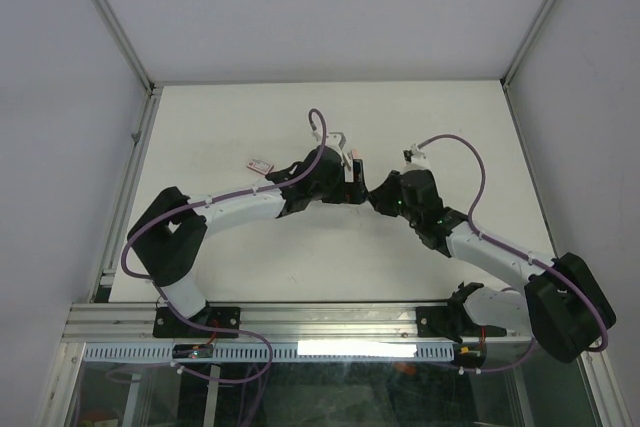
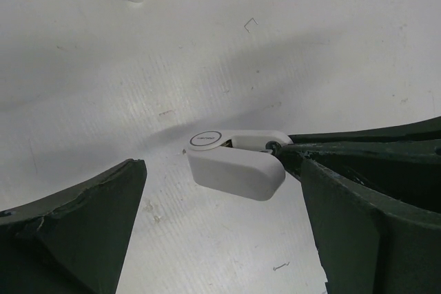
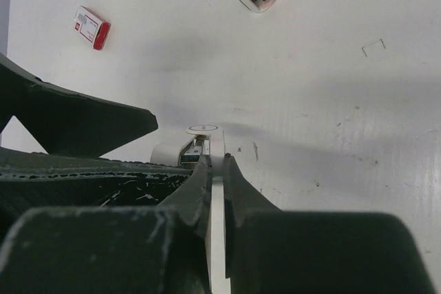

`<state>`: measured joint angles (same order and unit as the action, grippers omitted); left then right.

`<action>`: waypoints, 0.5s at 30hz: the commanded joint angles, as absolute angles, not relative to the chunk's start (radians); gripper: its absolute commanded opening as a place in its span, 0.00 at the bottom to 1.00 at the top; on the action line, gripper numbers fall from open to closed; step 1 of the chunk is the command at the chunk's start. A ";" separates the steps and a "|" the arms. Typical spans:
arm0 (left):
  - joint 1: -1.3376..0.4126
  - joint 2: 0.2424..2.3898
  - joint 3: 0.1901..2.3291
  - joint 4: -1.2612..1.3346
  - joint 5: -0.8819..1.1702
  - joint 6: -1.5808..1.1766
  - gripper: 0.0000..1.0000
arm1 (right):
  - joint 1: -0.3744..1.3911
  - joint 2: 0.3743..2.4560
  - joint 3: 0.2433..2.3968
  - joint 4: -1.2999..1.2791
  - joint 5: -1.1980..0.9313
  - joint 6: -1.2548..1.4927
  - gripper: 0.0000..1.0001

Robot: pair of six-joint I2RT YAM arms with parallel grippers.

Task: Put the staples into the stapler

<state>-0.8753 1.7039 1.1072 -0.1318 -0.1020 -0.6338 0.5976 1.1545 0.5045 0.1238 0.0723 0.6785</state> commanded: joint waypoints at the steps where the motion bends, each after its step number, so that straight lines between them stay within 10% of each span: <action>1: -0.868 1.704 1.127 -0.087 -0.104 -0.637 0.99 | 0.614 1.151 0.562 0.201 0.105 0.662 0.00; 15: -0.843 1.682 1.050 -0.086 -0.133 -0.637 0.99 | 0.617 1.124 0.551 0.186 0.112 0.654 0.00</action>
<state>-0.8555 1.7039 1.0683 -0.1074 -0.1059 -0.6430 0.6117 1.1568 0.5068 0.1150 0.0849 0.6624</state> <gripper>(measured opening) 0.987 0.033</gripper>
